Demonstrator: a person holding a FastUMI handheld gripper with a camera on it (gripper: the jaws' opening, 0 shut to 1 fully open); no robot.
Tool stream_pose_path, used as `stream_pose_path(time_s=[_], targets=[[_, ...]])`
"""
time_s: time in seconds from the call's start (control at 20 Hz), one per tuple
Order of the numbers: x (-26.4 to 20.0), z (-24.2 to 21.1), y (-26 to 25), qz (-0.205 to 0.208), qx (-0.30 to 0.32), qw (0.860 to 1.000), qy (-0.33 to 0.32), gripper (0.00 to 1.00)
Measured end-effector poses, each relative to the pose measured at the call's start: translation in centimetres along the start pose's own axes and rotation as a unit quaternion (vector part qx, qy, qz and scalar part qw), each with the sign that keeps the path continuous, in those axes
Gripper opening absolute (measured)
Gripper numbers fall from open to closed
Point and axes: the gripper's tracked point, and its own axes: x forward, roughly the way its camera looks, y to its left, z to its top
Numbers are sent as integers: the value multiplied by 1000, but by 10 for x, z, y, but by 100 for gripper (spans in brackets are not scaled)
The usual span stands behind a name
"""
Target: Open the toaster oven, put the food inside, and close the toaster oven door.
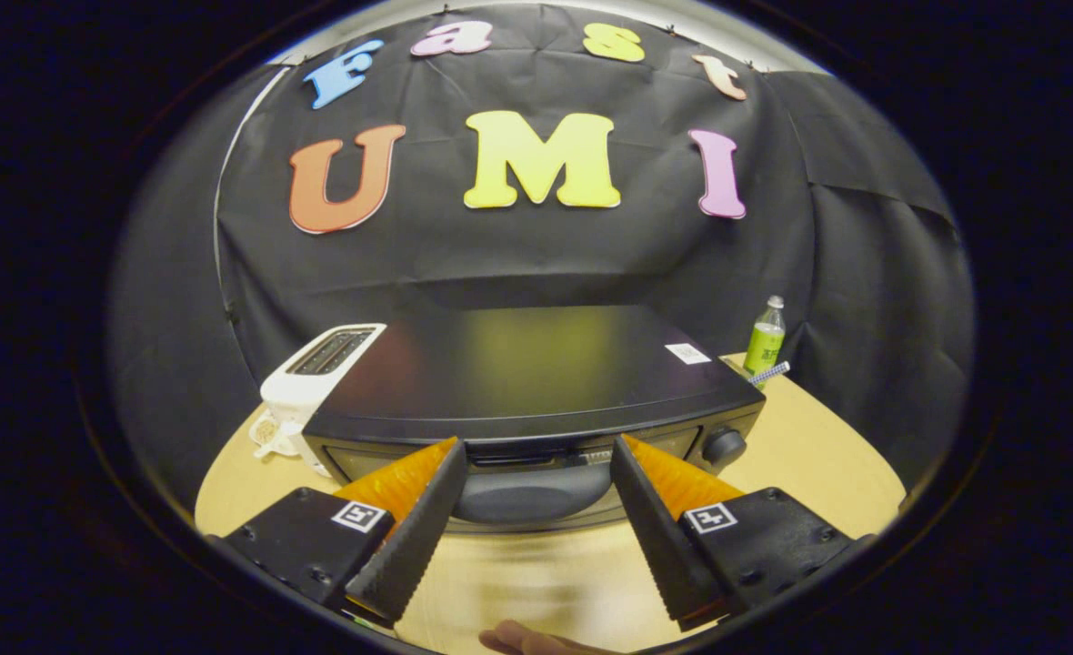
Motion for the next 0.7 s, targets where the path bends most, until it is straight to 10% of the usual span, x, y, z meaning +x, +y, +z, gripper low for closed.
stream_pose_path(time_s=[0.7], targets=[[-43,-45,-4,14,-43,998,35,100]])
